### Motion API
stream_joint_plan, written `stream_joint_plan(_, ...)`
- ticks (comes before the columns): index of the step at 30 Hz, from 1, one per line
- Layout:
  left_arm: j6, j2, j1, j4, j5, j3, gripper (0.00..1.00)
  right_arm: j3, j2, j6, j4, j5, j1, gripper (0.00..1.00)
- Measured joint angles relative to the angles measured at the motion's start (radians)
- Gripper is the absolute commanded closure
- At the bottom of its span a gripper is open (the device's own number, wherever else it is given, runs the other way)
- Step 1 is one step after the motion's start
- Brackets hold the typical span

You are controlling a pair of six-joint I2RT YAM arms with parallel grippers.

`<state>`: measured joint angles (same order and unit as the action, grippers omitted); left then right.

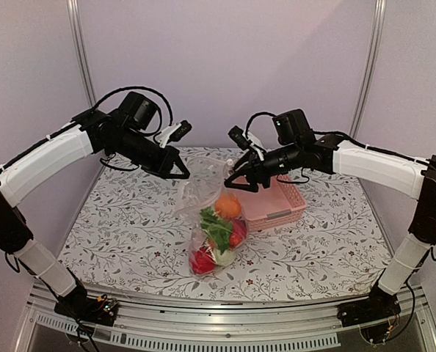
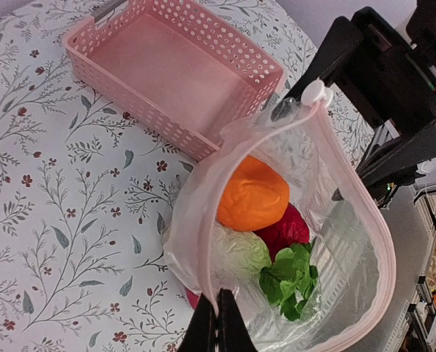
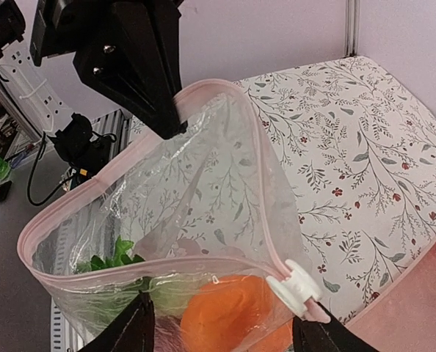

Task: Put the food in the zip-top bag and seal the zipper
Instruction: Pass from the left arm to the right, then pass from the right arm to the left

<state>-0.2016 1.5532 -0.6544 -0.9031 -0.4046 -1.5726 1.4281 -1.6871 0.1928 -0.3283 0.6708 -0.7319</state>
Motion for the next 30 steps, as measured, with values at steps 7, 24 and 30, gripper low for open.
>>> stream_joint_plan(7,0.0,0.0,0.0,0.0,-0.005,0.006,0.94,0.043,-0.024,0.01,0.02,0.039,0.028,0.76)
stream_joint_plan(24,-0.042,-0.037,-0.13,-0.01,0.168,-0.28,0.48,0.072,-0.055,-0.043,0.045,0.05,0.039,1.0)
stream_joint_plan(30,-0.068,0.025,-0.192,-0.019,0.126,-0.245,0.45,0.072,-0.055,-0.06,0.045,0.007,0.039,1.0)
